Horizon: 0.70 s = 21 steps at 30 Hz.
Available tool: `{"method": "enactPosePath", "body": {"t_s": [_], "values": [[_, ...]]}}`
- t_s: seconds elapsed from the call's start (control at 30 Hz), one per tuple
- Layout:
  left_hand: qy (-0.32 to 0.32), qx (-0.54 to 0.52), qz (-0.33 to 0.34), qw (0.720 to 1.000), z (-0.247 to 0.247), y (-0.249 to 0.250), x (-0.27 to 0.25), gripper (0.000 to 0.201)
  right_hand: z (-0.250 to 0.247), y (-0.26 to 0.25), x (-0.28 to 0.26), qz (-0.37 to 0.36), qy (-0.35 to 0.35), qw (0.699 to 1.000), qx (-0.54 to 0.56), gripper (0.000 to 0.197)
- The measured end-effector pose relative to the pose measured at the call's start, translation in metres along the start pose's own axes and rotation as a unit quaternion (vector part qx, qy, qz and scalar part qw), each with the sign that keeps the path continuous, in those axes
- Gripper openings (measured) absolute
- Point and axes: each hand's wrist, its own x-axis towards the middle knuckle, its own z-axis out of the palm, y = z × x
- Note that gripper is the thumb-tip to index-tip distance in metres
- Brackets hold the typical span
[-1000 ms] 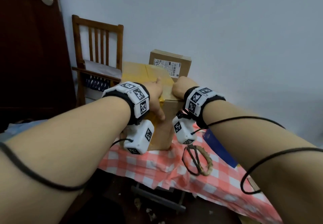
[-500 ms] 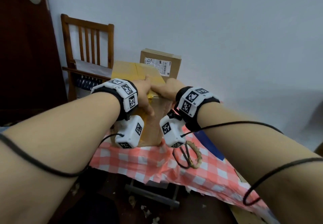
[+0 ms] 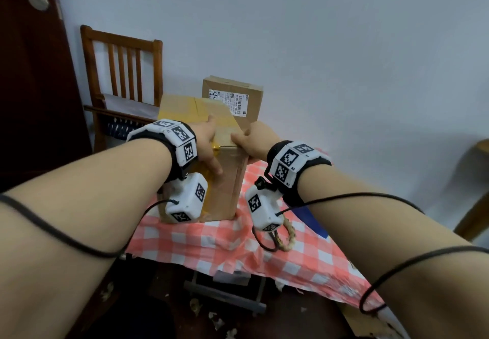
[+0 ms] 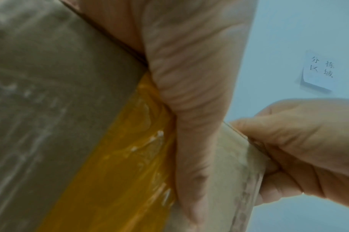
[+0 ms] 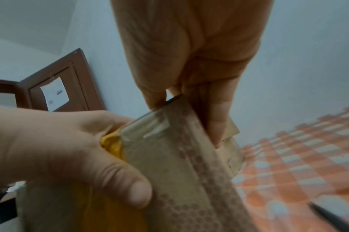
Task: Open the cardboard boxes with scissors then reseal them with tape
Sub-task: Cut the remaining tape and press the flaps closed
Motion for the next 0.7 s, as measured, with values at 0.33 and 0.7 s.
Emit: {"method": "enactPosePath", "body": {"t_s": [0.33, 0.7], "values": [[0.005, 0.003, 0.009, 1.0, -0.001, -0.001, -0.001, 0.146, -0.006, 0.012, -0.011, -0.008, -0.057, 0.993, 0.1, 0.044], [0.008, 0.021, 0.011, 1.0, -0.002, 0.001, -0.006, 0.143, -0.013, 0.009, -0.012, -0.014, -0.037, 0.997, 0.06, 0.049]]}}
